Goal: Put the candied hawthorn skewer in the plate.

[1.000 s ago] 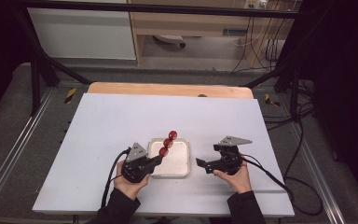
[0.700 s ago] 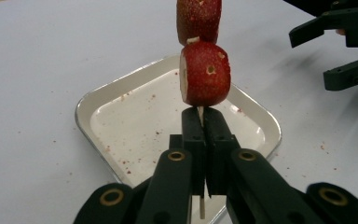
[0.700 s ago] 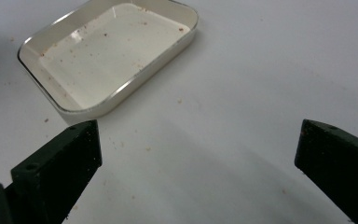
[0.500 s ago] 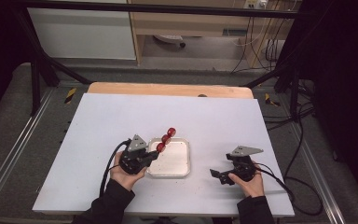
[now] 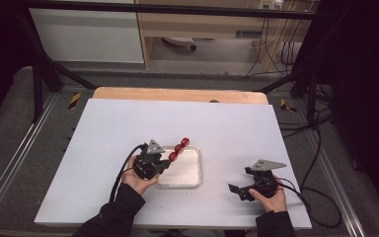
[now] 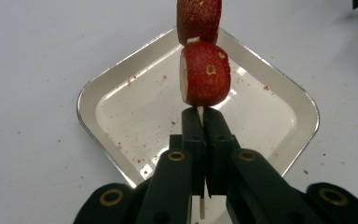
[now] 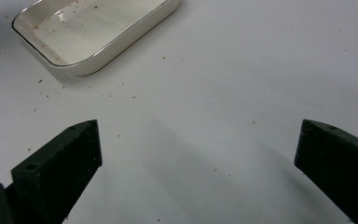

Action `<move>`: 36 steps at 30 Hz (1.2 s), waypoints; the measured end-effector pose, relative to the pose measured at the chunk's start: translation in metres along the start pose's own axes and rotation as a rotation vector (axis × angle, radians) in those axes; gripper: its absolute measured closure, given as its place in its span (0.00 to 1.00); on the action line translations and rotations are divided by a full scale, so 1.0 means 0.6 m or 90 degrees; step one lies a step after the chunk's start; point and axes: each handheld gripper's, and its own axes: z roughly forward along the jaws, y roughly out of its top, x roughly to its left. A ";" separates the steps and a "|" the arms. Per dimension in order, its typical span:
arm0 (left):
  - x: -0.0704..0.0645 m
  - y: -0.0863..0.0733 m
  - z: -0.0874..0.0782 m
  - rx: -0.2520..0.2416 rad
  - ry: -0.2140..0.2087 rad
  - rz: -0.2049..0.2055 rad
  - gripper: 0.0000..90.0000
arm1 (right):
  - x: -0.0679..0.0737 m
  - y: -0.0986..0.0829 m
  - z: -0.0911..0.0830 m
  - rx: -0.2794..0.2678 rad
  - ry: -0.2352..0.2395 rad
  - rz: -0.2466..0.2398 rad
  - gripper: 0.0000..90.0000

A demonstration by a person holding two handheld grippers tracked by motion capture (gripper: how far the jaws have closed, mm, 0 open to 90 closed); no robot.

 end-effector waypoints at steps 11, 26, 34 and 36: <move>-0.008 -0.003 0.024 0.058 0.005 0.001 0.98 | 0.001 -0.004 -0.003 -0.001 0.005 -0.001 0.01; -0.014 -0.015 0.046 0.112 0.020 -0.003 0.98 | 0.000 -0.005 -0.007 -0.010 0.008 0.004 0.02; -0.017 -0.016 0.049 0.114 0.028 0.001 0.98 | 0.001 -0.005 -0.006 -0.006 0.008 0.008 0.02; -0.018 -0.016 0.049 0.114 0.029 0.004 0.97 | 0.000 -0.006 -0.006 -0.006 0.005 0.006 0.02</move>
